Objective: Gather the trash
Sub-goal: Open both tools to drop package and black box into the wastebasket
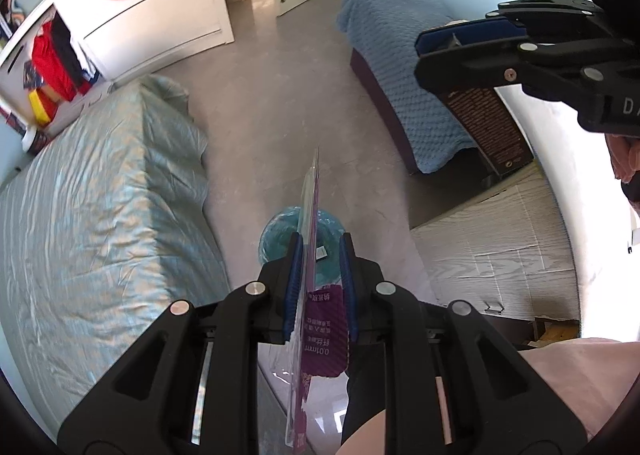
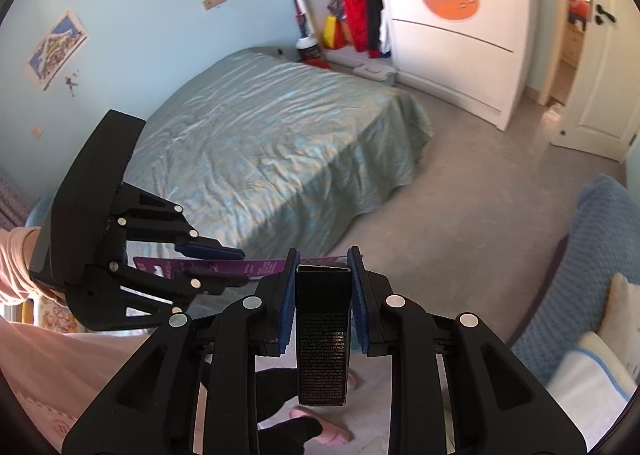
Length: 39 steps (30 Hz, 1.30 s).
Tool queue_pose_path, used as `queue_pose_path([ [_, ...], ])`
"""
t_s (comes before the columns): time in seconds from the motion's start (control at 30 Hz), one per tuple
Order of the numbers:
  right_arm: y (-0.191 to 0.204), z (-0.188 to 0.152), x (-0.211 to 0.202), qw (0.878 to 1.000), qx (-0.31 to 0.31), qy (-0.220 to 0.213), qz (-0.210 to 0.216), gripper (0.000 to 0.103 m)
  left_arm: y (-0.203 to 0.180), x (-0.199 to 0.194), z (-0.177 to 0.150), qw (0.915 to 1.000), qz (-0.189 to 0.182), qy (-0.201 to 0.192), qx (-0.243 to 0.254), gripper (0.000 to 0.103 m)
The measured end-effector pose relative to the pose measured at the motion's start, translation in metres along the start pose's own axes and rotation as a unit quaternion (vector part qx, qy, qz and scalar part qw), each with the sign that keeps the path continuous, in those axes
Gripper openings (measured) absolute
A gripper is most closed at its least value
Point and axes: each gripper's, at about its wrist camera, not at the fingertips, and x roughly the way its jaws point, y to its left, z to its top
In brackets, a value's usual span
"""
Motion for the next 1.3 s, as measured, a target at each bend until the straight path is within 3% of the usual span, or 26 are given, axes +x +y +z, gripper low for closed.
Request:
queue_pose_path([
  [0.47,0.001,0.021,0.036,0.999,-0.002,0.019,0.032,0.026,0.035,0.018,0.002,0.9995,-0.001,0.015,-0.027,0.018],
  [0.53,-0.001,0.023,0.039,0.999,0.0,0.021,0.03,0.028,0.037,0.022,0.003,0.9994,0.005,0.02,-0.028,0.024],
  [0.57,-0.003,0.023,0.04,0.999,0.001,0.019,0.028,0.034,0.038,0.023,0.004,0.9993,0.005,0.019,-0.031,0.026],
  [0.6,-0.005,0.023,0.039,1.0,0.002,0.016,0.024,0.05,0.039,0.023,0.005,0.9992,0.005,0.019,-0.034,0.033],
  [0.67,-0.009,0.024,0.039,1.0,0.009,0.009,0.02,0.066,0.041,0.024,0.007,0.9992,0.016,0.017,-0.032,0.051],
  [0.7,-0.011,0.025,0.038,1.0,0.011,0.007,0.02,0.067,0.042,0.024,0.008,0.9991,0.024,0.015,-0.031,0.066],
  [0.73,-0.012,0.025,0.038,1.0,0.01,0.008,0.017,0.067,0.043,0.023,0.008,0.9991,0.026,0.01,-0.033,0.073],
  [0.83,-0.015,0.025,0.038,1.0,0.014,0.012,0.016,0.067,0.044,0.023,0.01,0.9991,0.029,0.009,-0.03,0.077],
  [1.3,-0.018,0.014,0.027,0.999,0.034,0.008,-0.002,0.072,0.041,0.023,0.009,0.9994,0.022,0.012,-0.022,0.077],
])
